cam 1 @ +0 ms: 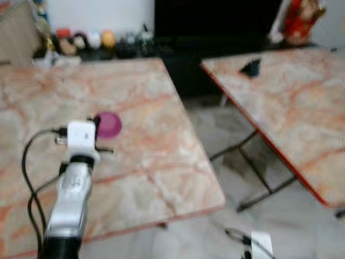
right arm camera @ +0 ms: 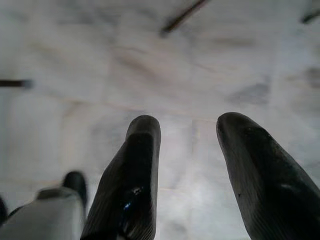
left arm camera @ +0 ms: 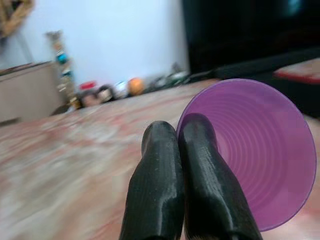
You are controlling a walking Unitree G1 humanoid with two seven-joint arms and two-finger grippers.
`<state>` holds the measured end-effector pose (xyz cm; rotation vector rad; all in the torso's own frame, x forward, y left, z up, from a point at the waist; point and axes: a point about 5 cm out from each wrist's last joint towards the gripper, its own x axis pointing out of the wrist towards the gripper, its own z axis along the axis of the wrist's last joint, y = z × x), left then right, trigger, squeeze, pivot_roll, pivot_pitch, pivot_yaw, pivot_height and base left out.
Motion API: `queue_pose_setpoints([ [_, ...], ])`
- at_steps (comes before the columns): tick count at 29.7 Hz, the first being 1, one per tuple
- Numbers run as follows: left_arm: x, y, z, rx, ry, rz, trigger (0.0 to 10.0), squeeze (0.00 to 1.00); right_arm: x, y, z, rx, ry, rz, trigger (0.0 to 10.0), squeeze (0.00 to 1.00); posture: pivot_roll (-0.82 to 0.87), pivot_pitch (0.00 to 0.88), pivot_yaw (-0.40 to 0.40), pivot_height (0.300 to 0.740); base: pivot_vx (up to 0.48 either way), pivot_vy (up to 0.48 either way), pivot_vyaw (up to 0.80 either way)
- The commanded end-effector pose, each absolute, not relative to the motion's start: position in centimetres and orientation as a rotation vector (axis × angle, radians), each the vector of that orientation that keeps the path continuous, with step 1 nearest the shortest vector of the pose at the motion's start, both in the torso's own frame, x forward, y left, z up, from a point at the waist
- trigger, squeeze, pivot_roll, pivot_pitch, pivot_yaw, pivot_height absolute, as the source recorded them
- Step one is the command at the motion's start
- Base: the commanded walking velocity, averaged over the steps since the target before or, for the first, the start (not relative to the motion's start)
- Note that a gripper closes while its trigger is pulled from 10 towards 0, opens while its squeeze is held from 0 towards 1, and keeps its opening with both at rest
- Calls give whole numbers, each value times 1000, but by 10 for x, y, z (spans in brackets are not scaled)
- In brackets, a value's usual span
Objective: Setting the table
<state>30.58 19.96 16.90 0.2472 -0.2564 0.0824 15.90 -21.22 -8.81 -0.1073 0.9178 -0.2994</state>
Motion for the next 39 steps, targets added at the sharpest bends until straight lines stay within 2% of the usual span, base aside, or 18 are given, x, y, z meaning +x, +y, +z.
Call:
queue_pose_setpoints([
  [1, 308, 203, 168, 273, -258, 94, 10000, 0, 157, -209, -89, -100, 922, -291, 10000, 0, 119, 0, -65, 724, 0, -398, 0],
  [14, 311, 202, 171, 258, -263, 97, 10000, 0, 158, -205, -90, -110, 919, -255, 10000, 0, 119, 0, -62, 724, 0, -336, 0],
  [19, 313, 198, 174, 250, -274, 90, 10000, 0, 160, -203, -89, -111, 910, -243, 10000, 0, 120, 0, -68, 724, 0, -286, 799],
  [31, 314, 197, 176, 245, -271, 97, 10000, 0, 158, -207, -90, -122, 926, -239, 10000, 0, 126, 0, -73, 724, 0, -327, 0],
  [34, 315, 196, 176, 243, -270, 95, 10000, 0, 158, -207, -90, -120, 926, -238, 10000, 0, 127, 0, -73, 724, 0, -322, 800],
  [39, 315, 192, 175, 243, -268, 83, 10000, 0, 157, -209, -90, -104, 933, -254, 10000, 0, 126, 0, -72, 724, 0, -322, 0],
])
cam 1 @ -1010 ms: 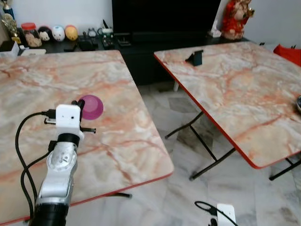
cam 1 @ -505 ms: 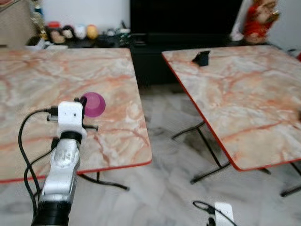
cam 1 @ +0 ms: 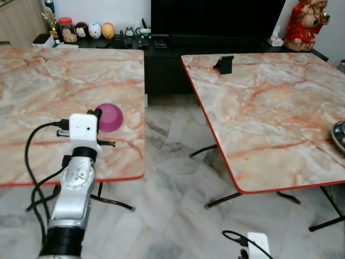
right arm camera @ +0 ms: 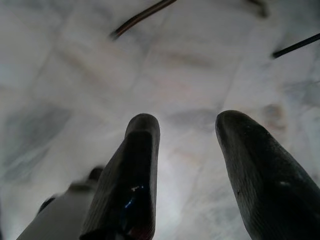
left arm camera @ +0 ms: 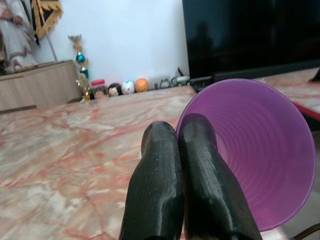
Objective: Setting the table
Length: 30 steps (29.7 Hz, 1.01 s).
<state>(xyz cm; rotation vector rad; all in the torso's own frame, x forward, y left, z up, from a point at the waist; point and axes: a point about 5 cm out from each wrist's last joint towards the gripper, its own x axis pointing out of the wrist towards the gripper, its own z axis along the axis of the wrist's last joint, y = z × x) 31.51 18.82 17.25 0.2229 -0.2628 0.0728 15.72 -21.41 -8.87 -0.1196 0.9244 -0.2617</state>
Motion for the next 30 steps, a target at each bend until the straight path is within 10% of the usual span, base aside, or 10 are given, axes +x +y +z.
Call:
queue_pose_setpoints([
  [1, 315, 192, 175, 243, -268, 83, 10000, 0, 157, -209, -90, -104, 933, -254, 10000, 0, 126, 0, -72, 724, 0, -322, 0],
  [30, 317, 183, 177, 254, -277, 34, 10000, 0, 157, -206, -90, -109, 928, -251, 10000, 0, 122, 0, -66, 724, 0, -331, 100],
])
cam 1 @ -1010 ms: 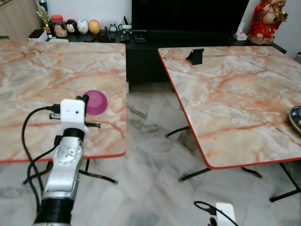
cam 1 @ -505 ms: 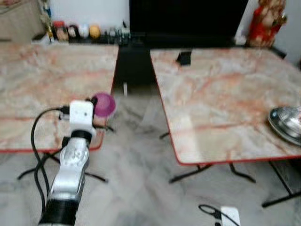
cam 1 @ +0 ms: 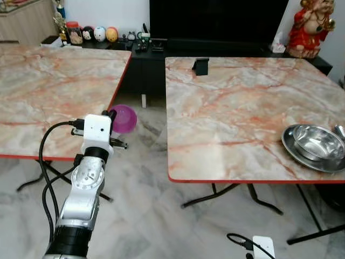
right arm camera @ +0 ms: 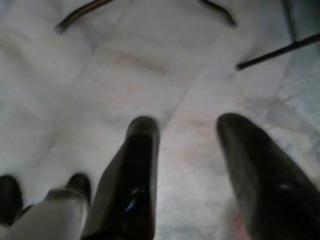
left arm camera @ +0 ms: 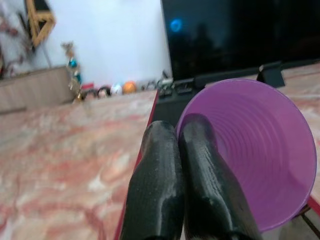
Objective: Setting the table
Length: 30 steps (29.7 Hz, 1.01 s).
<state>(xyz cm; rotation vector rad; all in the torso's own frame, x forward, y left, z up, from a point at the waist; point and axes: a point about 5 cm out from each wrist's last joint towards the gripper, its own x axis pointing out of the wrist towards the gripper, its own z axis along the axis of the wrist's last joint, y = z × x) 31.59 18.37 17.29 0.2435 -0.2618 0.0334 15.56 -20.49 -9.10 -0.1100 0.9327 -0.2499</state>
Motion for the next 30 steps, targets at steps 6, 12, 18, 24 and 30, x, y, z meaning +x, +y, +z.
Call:
queue_pose_setpoints([
  [6, 316, 181, 176, 254, -274, 32, 10000, 0, 159, -206, -89, -114, 920, -254, 10000, 0, 118, 0, -69, 724, 0, -329, 0],
  [12, 316, 183, 175, 254, -270, 36, 10000, 0, 161, -206, -89, -117, 915, -253, 10000, 0, 124, 0, -74, 724, 0, -327, 0],
  [18, 316, 182, 173, 253, -256, 27, 10000, 0, 160, -207, -89, -117, 918, -252, 10000, 0, 124, 0, -78, 724, 0, -326, 0],
  [24, 315, 183, 173, 269, -251, 15, 10000, 0, 158, -208, -89, -114, 924, -255, 10000, 0, 124, 0, -75, 724, 0, -326, 0],
  [30, 314, 184, 173, 289, -251, 9, 10000, 0, 156, -207, -90, -110, 928, -257, 10000, 0, 124, 0, -67, 724, 0, -327, 0],
])
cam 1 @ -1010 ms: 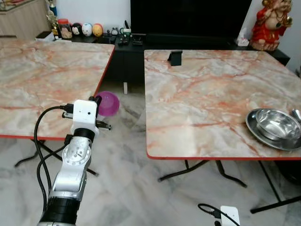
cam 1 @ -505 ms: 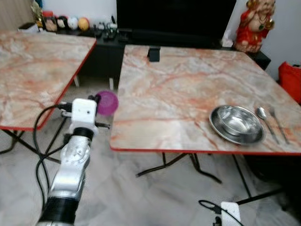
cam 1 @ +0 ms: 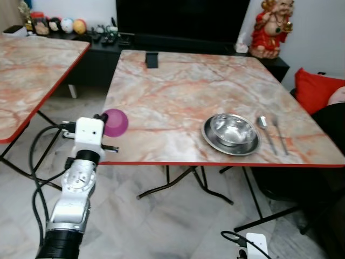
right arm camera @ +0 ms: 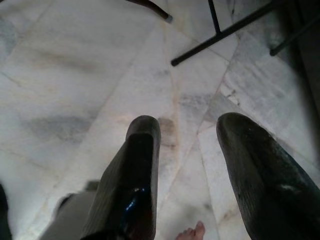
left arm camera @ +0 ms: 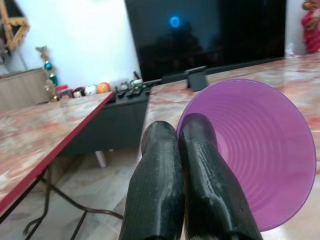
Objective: Setting the table
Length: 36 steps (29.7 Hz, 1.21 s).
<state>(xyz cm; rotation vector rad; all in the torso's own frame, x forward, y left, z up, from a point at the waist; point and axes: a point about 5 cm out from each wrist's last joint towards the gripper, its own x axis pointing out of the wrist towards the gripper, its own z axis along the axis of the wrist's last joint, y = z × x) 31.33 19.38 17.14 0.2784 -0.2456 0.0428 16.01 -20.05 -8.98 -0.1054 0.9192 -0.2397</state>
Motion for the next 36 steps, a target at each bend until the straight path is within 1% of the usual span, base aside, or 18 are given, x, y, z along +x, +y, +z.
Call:
queue_pose_setpoints([
  [1, 315, 185, 173, 289, -249, 8, 10000, 0, 156, -206, -91, -108, 929, -258, 10000, 0, 122, 0, -66, 724, 0, -322, 0],
  [4, 316, 185, 171, 288, -230, 17, 10000, 0, 155, -205, -91, -104, 930, -258, 10000, 0, 118, 0, -61, 724, 0, -189, 0],
  [9, 319, 182, 165, 202, -182, -20, 10000, 0, 153, -206, -92, -99, 935, -261, 10000, 0, 117, 0, -58, 724, 0, 0, 0],
  [17, 319, 177, 169, 174, -204, -36, 10000, 0, 153, -208, -92, -93, 934, -269, 10000, 0, 117, 0, -61, 724, 0, 0, 0],
  [23, 320, 180, 169, 179, -194, -15, 10000, 0, 155, -209, -91, -94, 927, -261, 10000, 0, 120, 0, -66, 724, 374, 0, 0],
  [36, 320, 176, 170, 170, -200, -26, 10000, 0, 159, -207, -89, -113, 926, -250, 10000, 0, 117, 0, -68, 724, 412, 0, 0],
])
